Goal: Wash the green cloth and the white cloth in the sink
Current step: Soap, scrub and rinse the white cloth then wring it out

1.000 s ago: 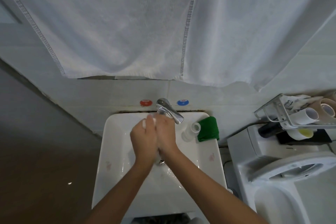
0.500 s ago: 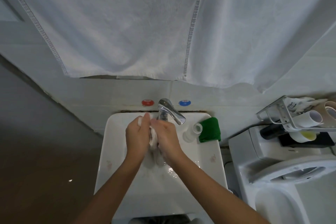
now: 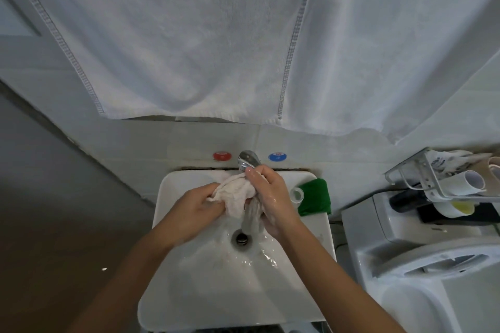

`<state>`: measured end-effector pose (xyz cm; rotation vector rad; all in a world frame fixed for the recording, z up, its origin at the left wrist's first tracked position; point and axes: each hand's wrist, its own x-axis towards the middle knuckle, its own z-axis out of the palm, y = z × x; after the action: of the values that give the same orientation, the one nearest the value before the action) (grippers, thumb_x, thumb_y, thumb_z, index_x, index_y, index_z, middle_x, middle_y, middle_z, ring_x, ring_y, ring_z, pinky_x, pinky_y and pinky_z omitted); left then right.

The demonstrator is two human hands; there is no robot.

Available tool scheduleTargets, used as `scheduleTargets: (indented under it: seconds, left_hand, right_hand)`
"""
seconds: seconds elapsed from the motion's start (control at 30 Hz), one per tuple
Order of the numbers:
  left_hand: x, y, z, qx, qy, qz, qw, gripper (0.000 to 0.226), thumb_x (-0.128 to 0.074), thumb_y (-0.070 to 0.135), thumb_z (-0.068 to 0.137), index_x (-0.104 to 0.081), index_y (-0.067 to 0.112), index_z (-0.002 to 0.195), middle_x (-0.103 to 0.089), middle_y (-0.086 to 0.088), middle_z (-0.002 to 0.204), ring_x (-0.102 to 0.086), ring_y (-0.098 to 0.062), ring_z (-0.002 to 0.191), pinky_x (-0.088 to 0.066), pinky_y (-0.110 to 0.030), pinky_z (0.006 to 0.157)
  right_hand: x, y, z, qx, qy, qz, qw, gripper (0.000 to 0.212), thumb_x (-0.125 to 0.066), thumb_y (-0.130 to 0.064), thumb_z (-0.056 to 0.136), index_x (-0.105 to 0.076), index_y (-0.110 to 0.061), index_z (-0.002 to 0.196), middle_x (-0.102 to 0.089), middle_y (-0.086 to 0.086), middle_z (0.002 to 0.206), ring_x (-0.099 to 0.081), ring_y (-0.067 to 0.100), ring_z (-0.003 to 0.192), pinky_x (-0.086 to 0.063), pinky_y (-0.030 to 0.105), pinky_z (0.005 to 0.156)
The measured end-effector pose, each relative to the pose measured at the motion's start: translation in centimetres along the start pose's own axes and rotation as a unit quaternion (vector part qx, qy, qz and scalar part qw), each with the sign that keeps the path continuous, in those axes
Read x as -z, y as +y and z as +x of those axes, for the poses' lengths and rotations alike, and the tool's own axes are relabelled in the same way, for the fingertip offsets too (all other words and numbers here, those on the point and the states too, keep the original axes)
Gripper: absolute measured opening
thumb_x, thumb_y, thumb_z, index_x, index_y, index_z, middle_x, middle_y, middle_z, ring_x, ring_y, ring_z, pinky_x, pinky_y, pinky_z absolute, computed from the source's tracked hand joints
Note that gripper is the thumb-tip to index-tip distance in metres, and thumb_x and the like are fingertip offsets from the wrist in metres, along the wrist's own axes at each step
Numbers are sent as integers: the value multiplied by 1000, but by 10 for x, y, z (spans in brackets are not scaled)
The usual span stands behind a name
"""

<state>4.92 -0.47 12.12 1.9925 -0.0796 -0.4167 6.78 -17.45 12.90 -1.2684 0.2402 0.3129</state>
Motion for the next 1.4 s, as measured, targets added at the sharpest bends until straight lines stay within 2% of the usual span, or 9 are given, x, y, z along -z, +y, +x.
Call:
scheduleTargets:
  seconds: [0.1,0.17,0.33,0.57,0.7,0.8,0.97,1.17,1.4]
  left_hand:
    - [-9,2,2,-41,43,18,998,19,-54,16,94,-62,33,95,-64,16,93,-56,3,91,-43,-18,79]
    - [-9,2,2,-72,89,72,991,22,-48,30,92,-57,39,111,-52,27,116,-42,11,108,-30,-7,92]
    - [-15,21,1,-63,127,-23,990,32,-45,12,98,-56,41,107,-61,26,105,-56,8,100,-46,-16,88]
    - [-20,40,-1,-15,151,-145,978,33,-41,6,99,-61,32,99,-65,8,96,-62,-5,88,-50,-22,71]
    - [-13,41,-3,4,155,-189,970,35,-40,1,97,-62,27,94,-68,12,86,-63,-5,82,-50,-18,63]
    - [-7,38,-5,23,155,-219,963,34,-39,-1,97,-64,21,93,-69,9,84,-65,-7,80,-50,-20,63]
    - [2,33,-8,38,162,-288,943,33,-38,-8,92,-64,12,95,-70,-1,83,-65,-13,77,-51,-20,61]
    - [1,32,-13,59,130,-357,923,31,-43,1,68,-66,10,87,-71,-8,94,-65,-23,89,-50,-35,74]
    - [-14,28,-12,88,174,-98,976,17,-63,29,89,-57,36,104,-61,17,93,-62,2,77,-49,-23,69]
  right_hand:
    - [-1,3,4,14,29,-10,999,24,-59,-20,95,-57,-11,73,-59,7,73,-57,18,71,-50,31,68]
    - [2,7,5,29,46,-29,998,28,-57,-21,96,-55,-6,73,-55,7,69,-54,13,65,-49,24,60]
    - [5,30,4,48,44,-81,995,52,-49,-36,97,-54,16,91,-53,31,82,-53,20,78,-46,31,73]
    - [-1,46,9,-26,14,-70,997,58,-45,-63,81,-69,-19,110,-70,10,113,-63,25,111,-45,51,103]
    - [4,51,6,-63,-16,-112,992,56,-36,-62,83,-70,-22,101,-72,9,110,-66,22,109,-49,40,101]
    - [8,60,3,-48,-11,-142,989,82,-41,-72,72,-65,-1,106,-68,20,111,-62,32,111,-48,45,100]
    - [14,61,-6,6,-75,-176,982,85,-49,-69,79,-53,11,108,-56,33,112,-54,46,107,-44,58,95]
    - [20,53,-9,35,-77,-192,978,17,-64,-34,87,-60,-26,101,-68,-9,96,-66,-2,90,-51,16,73]
    - [17,52,-12,90,-38,-176,980,12,-67,-25,85,-59,-26,94,-68,-7,88,-65,8,79,-52,24,68]
